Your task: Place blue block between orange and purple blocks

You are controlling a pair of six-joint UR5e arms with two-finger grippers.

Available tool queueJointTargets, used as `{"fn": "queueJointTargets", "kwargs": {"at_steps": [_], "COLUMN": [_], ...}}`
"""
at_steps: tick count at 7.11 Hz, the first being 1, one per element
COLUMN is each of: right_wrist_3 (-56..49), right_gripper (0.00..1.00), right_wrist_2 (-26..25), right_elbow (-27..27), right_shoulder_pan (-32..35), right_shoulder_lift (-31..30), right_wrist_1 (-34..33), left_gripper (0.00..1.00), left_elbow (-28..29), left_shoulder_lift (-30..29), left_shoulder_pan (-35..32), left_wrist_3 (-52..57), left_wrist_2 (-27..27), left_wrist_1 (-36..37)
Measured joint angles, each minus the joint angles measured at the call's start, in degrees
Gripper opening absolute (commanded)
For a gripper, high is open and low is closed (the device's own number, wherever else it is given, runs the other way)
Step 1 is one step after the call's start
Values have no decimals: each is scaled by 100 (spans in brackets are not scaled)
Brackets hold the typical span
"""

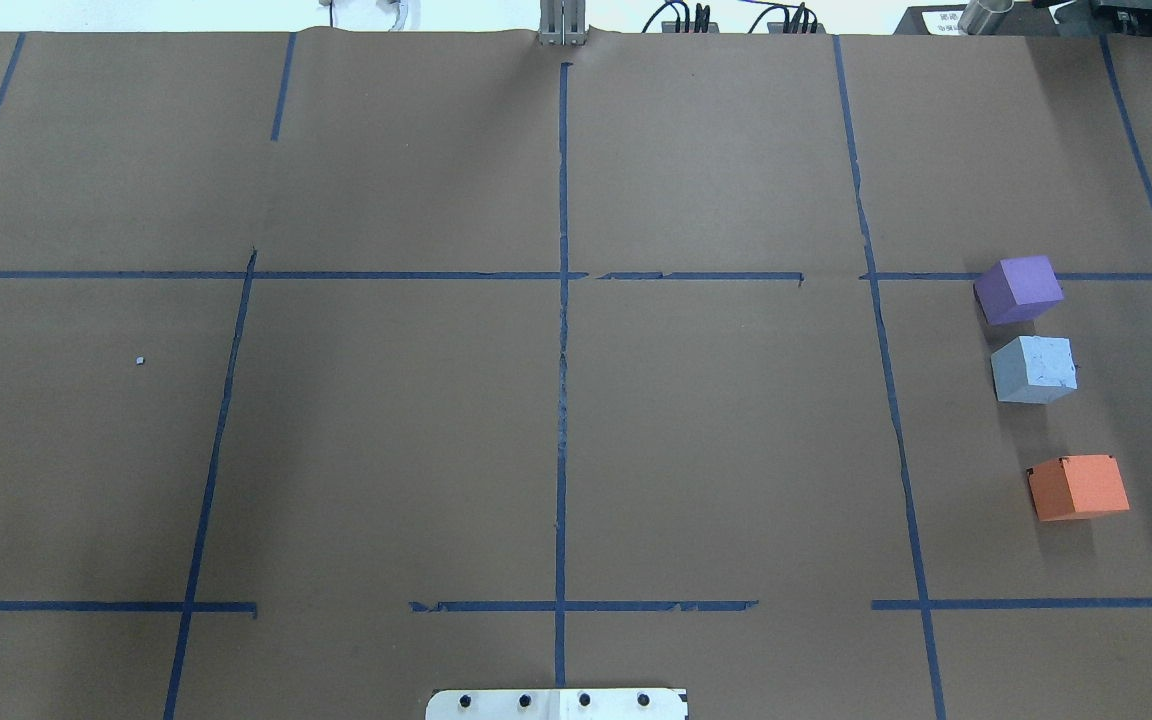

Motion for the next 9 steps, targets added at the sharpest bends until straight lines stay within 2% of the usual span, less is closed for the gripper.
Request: {"fn": "queueJointTargets", "kwargs": {"at_steps": [4,6,9], "right_wrist_3": [-11,-5,-2], "right_gripper": [100,100,100], "right_wrist_2": [219,263,289], "right_elbow": [-10,139,266], "right_shoulder_pan": [-24,-154,-200], "right_shoulder_lift": [-7,14,-115], "right_wrist_1": [-27,-30,-30], "left_gripper": [100,100,100], "left_elbow": [589,986,1099], "left_shoulder_lift": [-42,-26,96], "left_shoulder_pan": [-360,-366,-372], "left_wrist_3": [55,43,36], "left_wrist_2": [-8,-13,3], "left_wrist_1": [-94,-667,-1093]}}
